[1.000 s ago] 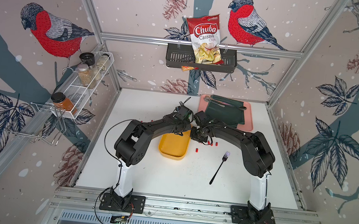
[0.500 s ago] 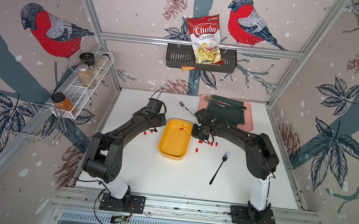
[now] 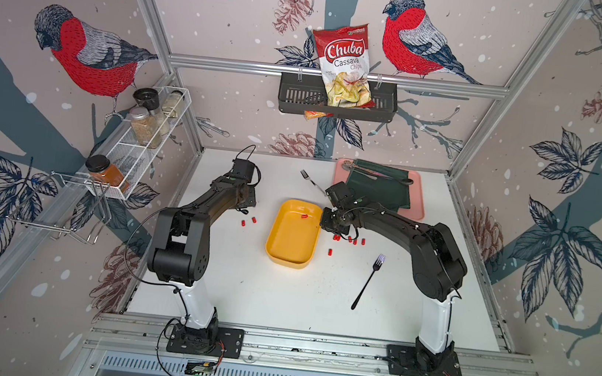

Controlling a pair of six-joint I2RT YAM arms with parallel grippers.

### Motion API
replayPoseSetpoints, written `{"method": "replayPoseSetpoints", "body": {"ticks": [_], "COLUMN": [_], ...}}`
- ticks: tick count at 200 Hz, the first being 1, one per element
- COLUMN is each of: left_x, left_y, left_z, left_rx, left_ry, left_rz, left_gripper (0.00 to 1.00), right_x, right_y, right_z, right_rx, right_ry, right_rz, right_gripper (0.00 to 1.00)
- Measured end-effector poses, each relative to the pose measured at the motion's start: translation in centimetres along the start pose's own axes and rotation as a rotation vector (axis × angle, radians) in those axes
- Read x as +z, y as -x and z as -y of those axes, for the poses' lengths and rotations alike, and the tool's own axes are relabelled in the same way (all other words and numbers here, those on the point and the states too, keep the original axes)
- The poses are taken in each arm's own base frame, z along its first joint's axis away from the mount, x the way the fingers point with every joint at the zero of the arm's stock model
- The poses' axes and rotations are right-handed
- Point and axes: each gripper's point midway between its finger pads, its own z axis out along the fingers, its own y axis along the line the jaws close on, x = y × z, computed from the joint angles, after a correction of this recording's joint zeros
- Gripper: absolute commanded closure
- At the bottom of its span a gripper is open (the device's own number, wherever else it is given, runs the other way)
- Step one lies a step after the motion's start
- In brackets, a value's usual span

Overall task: Take the screw protection sleeves out of the storage box
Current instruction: Place the screw protection sleeve at the center of the board.

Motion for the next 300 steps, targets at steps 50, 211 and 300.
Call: {"method": "replayPoseSetpoints", "body": {"ticks": [50, 211, 300], "left_x": [3.7, 6.5, 3.8], "left_y": [0.6, -0.6, 0.4], "left_z": [-0.2, 2.3, 2.0], "left_rx": [0.093, 0.26, 0.252], "left_ry": [0.086, 0.118, 0.13], "left_rz": [-0.047, -0.084, -0.033], "left_gripper": [1.0, 1.0, 0.8], "right_x": [0.4, 0.9, 0.9], "right_y": [-0.7, -0.7, -0.9], "right_z": [0.7, 1.3, 1.7], "right_rx": [-0.014, -0.008, -0.005], "right_ry": [-0.014, -0.023, -0.033], "right_rz": [-0.019, -0.029, -0.039], "right_gripper": [0.75, 0.75, 0.73]}}
